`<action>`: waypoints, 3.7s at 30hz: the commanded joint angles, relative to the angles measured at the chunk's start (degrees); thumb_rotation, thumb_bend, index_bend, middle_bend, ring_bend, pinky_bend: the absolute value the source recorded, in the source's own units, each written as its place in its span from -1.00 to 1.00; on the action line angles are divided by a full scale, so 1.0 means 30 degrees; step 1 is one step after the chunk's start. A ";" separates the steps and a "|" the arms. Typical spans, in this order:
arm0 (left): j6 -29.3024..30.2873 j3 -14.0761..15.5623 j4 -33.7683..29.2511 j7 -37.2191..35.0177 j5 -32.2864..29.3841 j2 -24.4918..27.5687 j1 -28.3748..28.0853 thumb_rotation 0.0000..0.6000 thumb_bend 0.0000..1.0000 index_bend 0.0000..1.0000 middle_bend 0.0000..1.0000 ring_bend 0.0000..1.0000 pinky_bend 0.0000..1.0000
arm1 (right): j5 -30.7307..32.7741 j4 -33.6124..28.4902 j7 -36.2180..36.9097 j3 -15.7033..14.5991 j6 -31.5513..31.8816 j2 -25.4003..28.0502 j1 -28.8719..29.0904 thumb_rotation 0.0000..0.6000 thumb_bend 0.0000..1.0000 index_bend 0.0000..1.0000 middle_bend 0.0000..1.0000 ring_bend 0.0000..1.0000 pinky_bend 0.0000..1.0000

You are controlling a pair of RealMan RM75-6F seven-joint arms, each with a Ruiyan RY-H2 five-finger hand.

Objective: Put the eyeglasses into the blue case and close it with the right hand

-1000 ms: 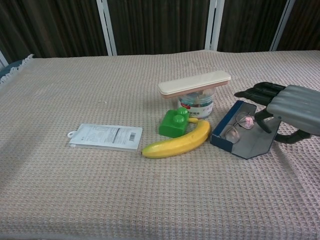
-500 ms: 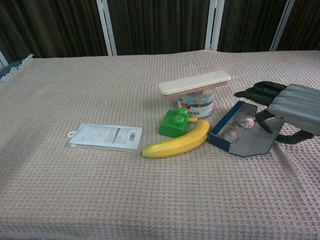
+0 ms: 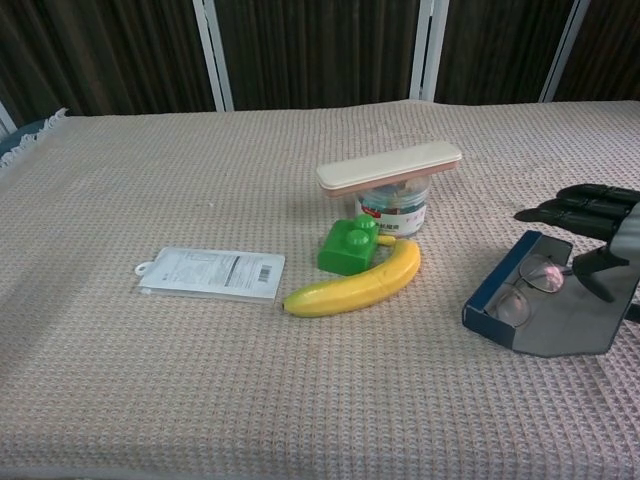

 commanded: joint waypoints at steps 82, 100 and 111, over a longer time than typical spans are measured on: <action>0.0125 0.0150 0.0144 -0.0308 0.0215 0.0137 0.0066 1.00 -0.15 -1.00 -1.00 -1.00 -0.96 | 0.7094 -0.4055 -0.4751 0.4957 -0.7080 -0.1628 0.4123 1.00 -0.02 -0.23 -0.84 -1.00 -1.00; 0.1610 -0.0057 0.0878 -0.0650 0.0960 -0.0292 0.0417 1.00 -0.15 -1.00 -1.00 -1.00 -0.98 | 0.4280 -0.8977 -0.2631 0.0545 0.4828 0.4722 -0.5456 1.00 -0.29 -0.77 -1.00 -1.00 -1.00; 0.0951 -0.0113 0.0537 0.0190 0.0532 -0.0421 0.0301 1.00 -0.15 -1.00 -1.00 -1.00 -0.99 | 0.4567 -0.6681 0.1543 0.1410 0.6077 0.4447 -0.7140 1.00 -0.32 -0.79 -1.00 -1.00 -1.00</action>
